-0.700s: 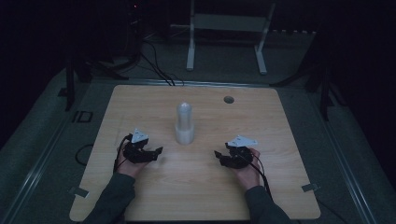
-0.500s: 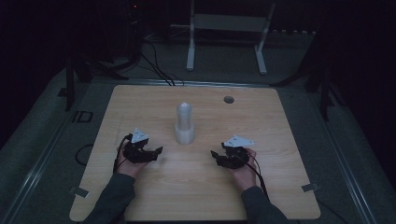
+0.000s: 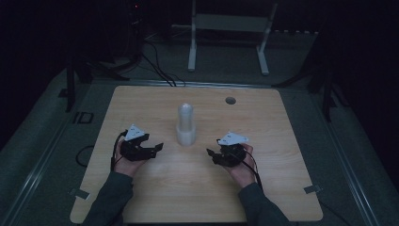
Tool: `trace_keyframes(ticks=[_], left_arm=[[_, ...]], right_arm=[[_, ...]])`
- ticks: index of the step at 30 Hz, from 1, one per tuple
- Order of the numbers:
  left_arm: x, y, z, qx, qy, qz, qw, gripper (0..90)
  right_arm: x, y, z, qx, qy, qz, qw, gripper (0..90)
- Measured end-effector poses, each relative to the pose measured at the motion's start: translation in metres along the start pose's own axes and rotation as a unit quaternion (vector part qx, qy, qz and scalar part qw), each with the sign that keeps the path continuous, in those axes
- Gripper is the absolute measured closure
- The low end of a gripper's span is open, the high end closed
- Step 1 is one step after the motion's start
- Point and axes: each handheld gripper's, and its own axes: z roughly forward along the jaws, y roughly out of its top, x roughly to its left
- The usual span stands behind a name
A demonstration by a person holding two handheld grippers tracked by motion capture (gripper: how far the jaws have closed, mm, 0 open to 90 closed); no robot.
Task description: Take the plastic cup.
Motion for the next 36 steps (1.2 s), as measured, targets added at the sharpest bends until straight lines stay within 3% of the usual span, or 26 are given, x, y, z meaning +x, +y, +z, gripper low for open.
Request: trace_keyframes(ticks=[7, 14, 22, 36], left_arm=[[-0.001, 0.020, -0.011, -0.018, -0.003, 0.015, 0.9997, 24.7], [-0.013, 0.050, -0.015, -0.030, -0.014, 0.051, 0.9982, 24.6], [-0.024, 0.079, -0.008, -0.036, -0.030, 0.079, 0.9958, 24.3], [-0.033, 0.105, 0.018, -0.041, -0.050, 0.089, 0.9939, 20.0]], right_arm=[[0.002, 0.017, 0.005, -0.016, 0.012, 0.000, 0.9998, 43.6], [0.005, 0.029, 0.019, -0.028, 0.029, 0.004, 0.9992, 39.8], [0.001, 0.038, 0.029, -0.032, 0.042, 0.007, 0.9986, 35.1], [0.001, 0.045, 0.041, -0.040, 0.041, 0.000, 0.9984, 32.5]])
